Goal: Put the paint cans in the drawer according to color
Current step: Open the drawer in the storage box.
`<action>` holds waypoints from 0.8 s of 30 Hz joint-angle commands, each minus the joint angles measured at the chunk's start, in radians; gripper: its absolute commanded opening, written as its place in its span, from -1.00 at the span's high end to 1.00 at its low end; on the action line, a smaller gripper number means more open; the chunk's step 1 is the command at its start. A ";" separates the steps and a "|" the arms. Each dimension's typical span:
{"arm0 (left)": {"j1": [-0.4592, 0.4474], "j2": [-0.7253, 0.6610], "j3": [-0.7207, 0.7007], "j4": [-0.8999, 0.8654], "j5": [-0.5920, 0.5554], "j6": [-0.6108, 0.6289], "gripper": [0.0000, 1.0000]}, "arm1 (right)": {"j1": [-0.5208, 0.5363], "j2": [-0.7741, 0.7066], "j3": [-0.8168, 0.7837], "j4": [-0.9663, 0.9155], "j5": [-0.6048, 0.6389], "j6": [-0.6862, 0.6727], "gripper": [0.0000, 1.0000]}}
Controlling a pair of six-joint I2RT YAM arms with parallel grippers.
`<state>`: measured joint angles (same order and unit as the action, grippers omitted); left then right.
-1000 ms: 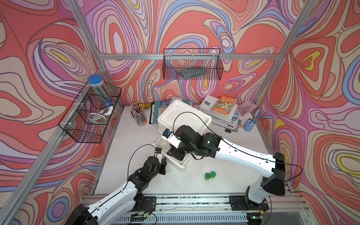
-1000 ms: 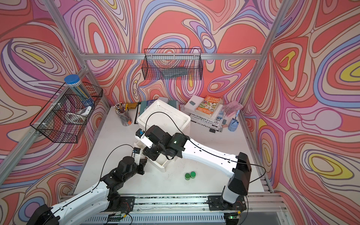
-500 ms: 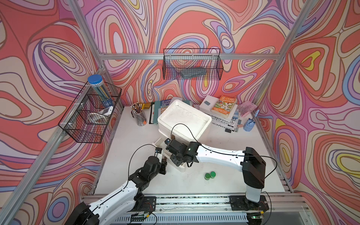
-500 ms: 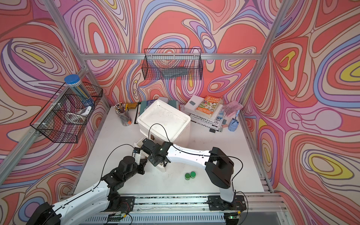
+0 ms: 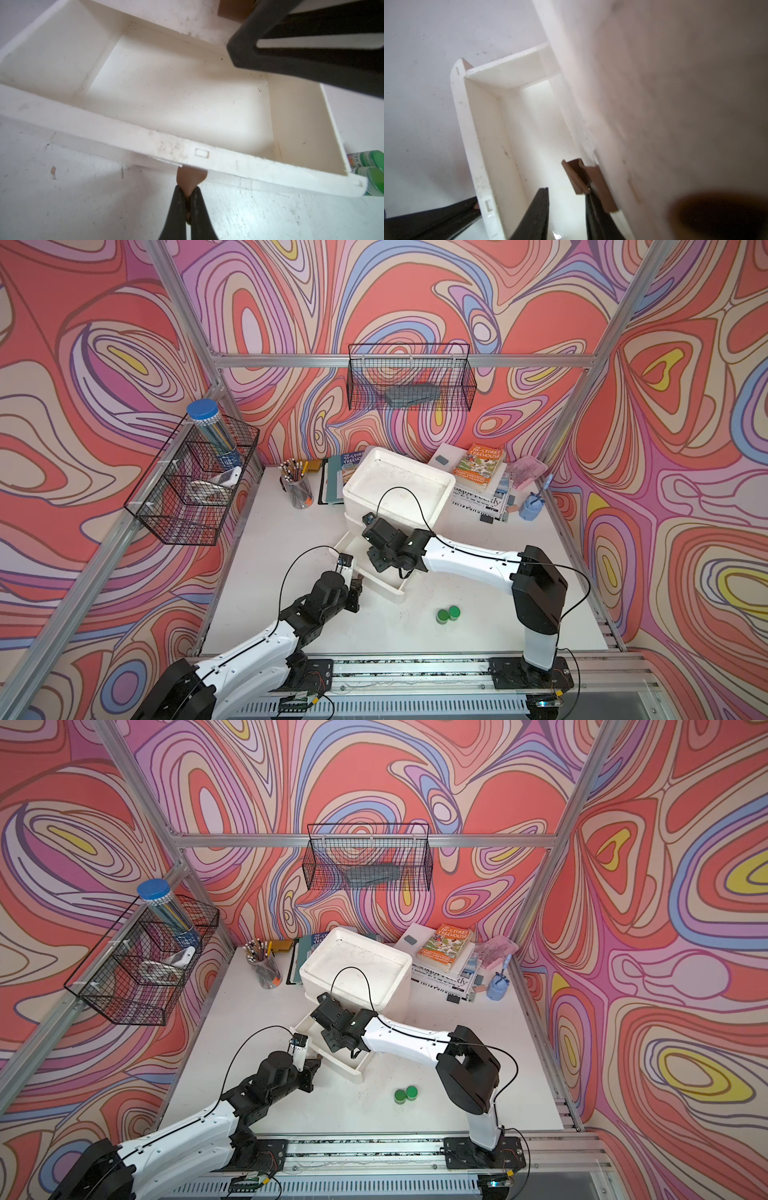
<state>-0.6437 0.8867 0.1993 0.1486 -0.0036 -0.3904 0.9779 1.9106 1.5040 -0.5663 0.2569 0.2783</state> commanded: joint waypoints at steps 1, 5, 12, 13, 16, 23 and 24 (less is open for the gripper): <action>-0.025 0.009 0.020 -0.040 -0.031 -0.028 1.00 | -0.114 0.043 -0.004 0.070 0.111 0.048 0.34; -0.070 0.004 0.034 -0.075 -0.048 -0.058 1.00 | -0.132 0.063 0.009 0.082 0.119 0.057 0.33; -0.146 -0.060 0.020 -0.173 -0.136 -0.110 1.00 | -0.134 0.072 0.007 0.095 0.112 0.067 0.33; -0.146 -0.069 0.020 -0.187 -0.146 -0.112 1.00 | -0.134 0.072 0.003 0.097 0.109 0.067 0.34; -0.146 -0.092 0.026 -0.239 -0.156 -0.122 1.00 | -0.134 0.071 -0.007 0.098 0.106 0.063 0.33; -0.151 -0.124 0.054 -0.362 -0.153 -0.142 1.00 | -0.135 0.066 -0.033 0.111 0.101 0.050 0.33; -0.155 -0.126 0.057 -0.372 -0.153 -0.146 1.00 | -0.134 0.064 -0.035 0.114 0.098 0.048 0.33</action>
<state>-0.7872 0.7700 0.2394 -0.0681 -0.1432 -0.5137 0.9527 1.9526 1.4933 -0.4889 0.2352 0.2462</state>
